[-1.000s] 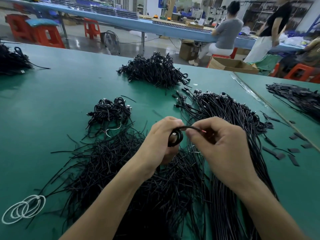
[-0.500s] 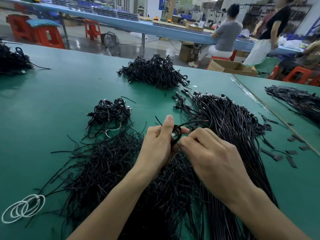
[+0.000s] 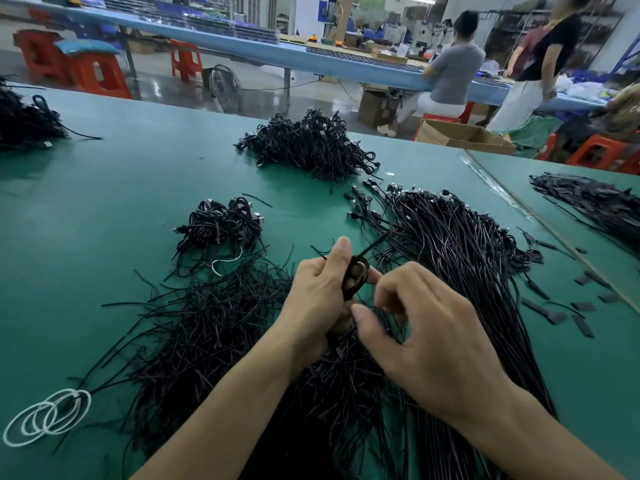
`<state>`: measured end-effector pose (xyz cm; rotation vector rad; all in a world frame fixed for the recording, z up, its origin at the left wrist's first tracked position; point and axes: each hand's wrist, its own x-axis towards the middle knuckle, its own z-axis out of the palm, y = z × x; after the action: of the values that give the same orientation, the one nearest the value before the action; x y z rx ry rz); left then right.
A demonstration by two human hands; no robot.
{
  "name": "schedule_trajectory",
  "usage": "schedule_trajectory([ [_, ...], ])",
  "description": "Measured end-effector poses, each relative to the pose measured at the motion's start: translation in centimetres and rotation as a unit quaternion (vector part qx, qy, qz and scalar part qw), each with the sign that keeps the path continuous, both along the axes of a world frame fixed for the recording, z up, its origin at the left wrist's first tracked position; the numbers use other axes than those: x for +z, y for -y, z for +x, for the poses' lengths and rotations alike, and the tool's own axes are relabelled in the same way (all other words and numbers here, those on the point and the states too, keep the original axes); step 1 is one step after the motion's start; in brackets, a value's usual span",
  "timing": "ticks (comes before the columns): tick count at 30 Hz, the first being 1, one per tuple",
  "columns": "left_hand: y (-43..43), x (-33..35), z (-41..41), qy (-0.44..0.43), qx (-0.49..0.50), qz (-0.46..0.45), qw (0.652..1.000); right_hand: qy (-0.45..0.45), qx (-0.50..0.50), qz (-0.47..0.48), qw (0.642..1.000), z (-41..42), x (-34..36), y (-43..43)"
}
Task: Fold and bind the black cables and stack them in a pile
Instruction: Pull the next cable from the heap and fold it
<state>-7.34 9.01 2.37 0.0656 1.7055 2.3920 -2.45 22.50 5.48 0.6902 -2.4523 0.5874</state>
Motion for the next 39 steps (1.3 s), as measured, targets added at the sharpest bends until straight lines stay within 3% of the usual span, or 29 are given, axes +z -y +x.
schedule_trajectory([
  [4, 0.4, 0.3, -0.1, 0.016, -0.010, 0.027, 0.999, 0.141, -0.074, -0.149, 0.976, -0.7, -0.3, -0.1],
  [10, 0.4, 0.4, 0.0, 0.016, -0.019, 0.049, 0.998, 0.218, -0.052, -0.199, 0.954, -1.4, -0.4, 0.0],
  [13, 0.7, 0.6, 0.0, 0.019, -0.031, 0.076, 0.996, 0.309, -0.049, -0.279, 0.908, -1.9, -1.0, 0.0],
  [19, 0.7, 0.8, 0.0, 0.030, -0.056, 0.093, 0.994, 0.285, -0.042, -0.400, 0.870, -2.2, -0.9, 0.4],
  [23, 0.7, 0.7, 0.0, 0.026, -0.047, 0.078, 0.996, 0.227, -0.020, -0.395, 0.890, -1.8, -0.7, 0.8],
  [30, 0.9, 0.8, -0.1, 0.026, -0.036, 0.086, 0.995, 0.184, -0.074, -0.280, 0.939, -1.8, -0.8, 0.6],
  [34, 0.7, 0.8, -0.1, 0.033, -0.033, 0.078, 0.996, 0.033, -0.056, -0.024, 0.998, -0.7, -0.6, 1.0],
  [36, 0.5, 0.7, -0.1, 0.024, -0.024, 0.060, 0.998, -0.035, -0.045, 0.120, 0.991, -0.4, -0.2, 0.8],
  [39, 0.2, 0.5, 0.0, -0.013, -0.026, 0.022, 0.999, -0.101, -0.026, 0.225, 0.969, 0.1, 0.9, 0.8],
])
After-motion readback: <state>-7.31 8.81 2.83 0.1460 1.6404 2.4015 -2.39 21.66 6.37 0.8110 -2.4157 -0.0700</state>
